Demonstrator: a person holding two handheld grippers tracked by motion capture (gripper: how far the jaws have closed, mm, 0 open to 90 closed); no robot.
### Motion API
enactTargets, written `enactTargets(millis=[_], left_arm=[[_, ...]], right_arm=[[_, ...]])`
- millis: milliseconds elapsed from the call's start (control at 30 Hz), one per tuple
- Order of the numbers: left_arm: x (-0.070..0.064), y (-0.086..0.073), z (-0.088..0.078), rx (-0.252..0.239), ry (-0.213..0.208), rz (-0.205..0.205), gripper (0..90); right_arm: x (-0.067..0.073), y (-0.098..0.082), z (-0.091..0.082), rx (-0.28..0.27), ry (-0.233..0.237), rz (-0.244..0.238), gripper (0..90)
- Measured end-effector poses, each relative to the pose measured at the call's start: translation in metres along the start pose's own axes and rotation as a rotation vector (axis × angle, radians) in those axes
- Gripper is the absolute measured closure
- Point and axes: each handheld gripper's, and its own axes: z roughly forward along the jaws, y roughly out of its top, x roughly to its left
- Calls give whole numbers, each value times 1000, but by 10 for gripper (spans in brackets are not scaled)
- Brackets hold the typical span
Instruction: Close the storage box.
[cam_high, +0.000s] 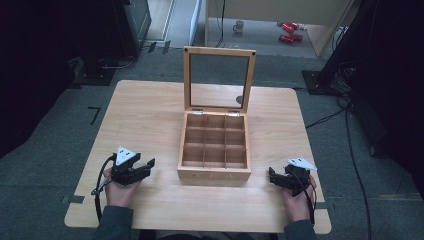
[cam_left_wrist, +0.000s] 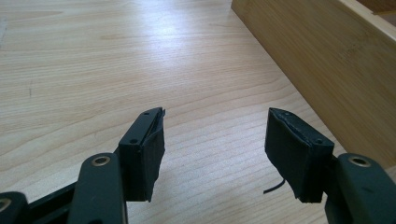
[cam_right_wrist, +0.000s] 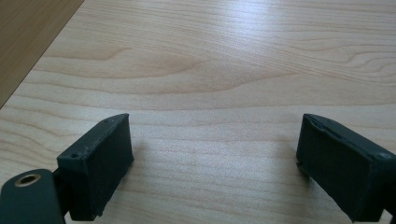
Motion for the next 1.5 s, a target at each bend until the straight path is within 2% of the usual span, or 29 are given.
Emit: enactTargets(millis=[67, 100, 167, 400, 467, 500, 600, 633, 733, 867, 1033, 1100, 1167, 1267, 1333, 1500], left_arm=[[0, 0, 0, 1, 0, 0, 381], [-1, 0, -1, -9, 22, 8, 381], [-1, 2, -3, -23, 23, 5, 381], [-1, 3, -4, -29, 7, -11, 374], [-1, 4, -5, -32, 6, -12, 375], [-1, 5, -6, -31, 10, -5, 376], [0, 5, -6, -28, 8, -10, 378], [1, 5, -7, -30, 6, -15, 379], [2, 6, -9, -34, 2, -24, 378], [3, 10, -10, -33, -11, -24, 386], [2, 16, -11, -38, -34, -8, 399], [3, 17, -11, -44, -57, -20, 398], [5, 18, -12, -53, -62, -29, 391], [6, 19, -13, -56, -71, -31, 369], [7, 21, -13, -49, -80, -27, 367], [8, 30, -17, -65, -95, -15, 366]], right_arm=[[0, 0, 0, 0, 0, 0, 102], [0, 0, 0, 0, 0, 0, 102], [0, 0, 0, 0, 0, 0, 102], [0, 0, 0, -2, 0, -2, 107], [0, 0, 0, 1, 7, -8, 105], [0, 1, -1, 16, 33, -32, 105], [0, 3, -3, 33, 44, -45, 146], [1, 4, -4, 40, 55, -49, 215], [2, 6, -8, 37, 105, -35, 278], [6, 11, -17, 2, 136, -69, 289], [13, 21, -26, -21, 127, -110, 290], [14, 25, -28, -38, 131, -119, 287], [16, 29, -31, -44, 120, -120, 288], [17, 32, -33, -56, 132, -114, 293], [18, 38, -36, -64, 137, -109, 302], [19, 46, -40, -76, 139, -109, 317]])
